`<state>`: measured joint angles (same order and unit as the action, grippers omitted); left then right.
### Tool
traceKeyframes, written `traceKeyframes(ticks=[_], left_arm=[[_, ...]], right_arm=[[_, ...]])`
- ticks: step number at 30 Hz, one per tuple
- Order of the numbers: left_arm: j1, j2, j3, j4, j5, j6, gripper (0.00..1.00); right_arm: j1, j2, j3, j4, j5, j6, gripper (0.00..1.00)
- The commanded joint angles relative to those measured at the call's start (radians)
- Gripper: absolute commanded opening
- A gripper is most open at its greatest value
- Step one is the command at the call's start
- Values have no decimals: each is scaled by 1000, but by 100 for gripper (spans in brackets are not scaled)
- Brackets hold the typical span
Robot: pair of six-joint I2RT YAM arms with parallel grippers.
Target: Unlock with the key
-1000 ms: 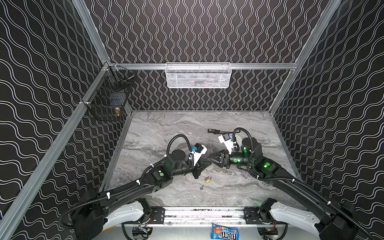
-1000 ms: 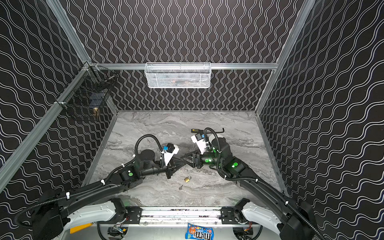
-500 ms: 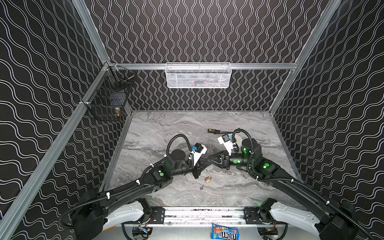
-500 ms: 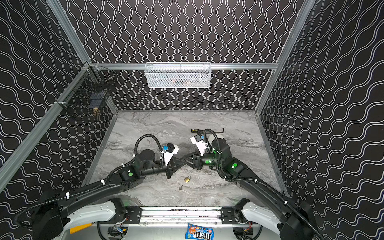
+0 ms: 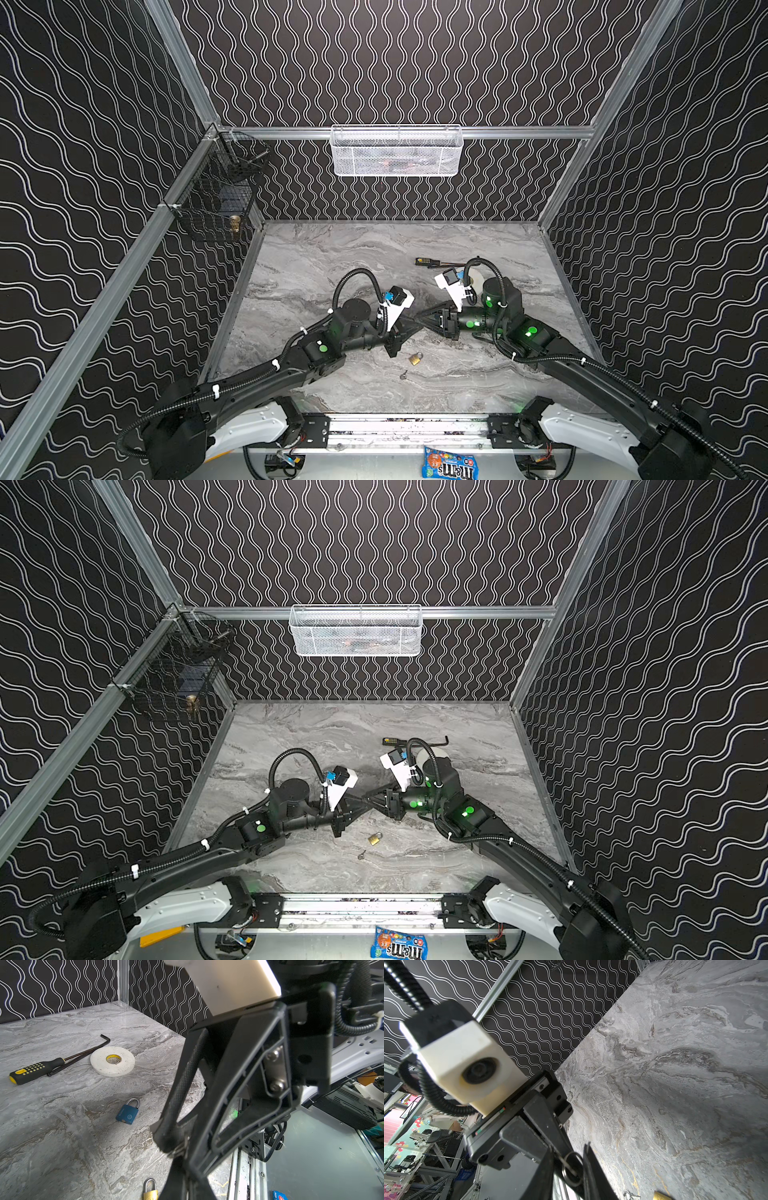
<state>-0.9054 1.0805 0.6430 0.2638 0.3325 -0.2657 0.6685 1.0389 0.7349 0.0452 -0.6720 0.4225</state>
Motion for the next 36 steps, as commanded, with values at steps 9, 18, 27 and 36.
traceKeyframes(ticks=[9, 18, 27, 36], left_arm=[[0, 10, 33, 49, 45, 3, 0], [2, 26, 35, 73, 56, 0, 0], [8, 46, 46, 90, 79, -11, 0], [22, 40, 37, 85, 56, -34, 48]], right_arm=[[1, 10, 1, -1, 12, -41, 12], [0, 12, -9, 17, 5, -38, 0], [-4, 0, -5, 24, 13, -32, 0], [-33, -34, -2, 104, -13, 45, 0]])
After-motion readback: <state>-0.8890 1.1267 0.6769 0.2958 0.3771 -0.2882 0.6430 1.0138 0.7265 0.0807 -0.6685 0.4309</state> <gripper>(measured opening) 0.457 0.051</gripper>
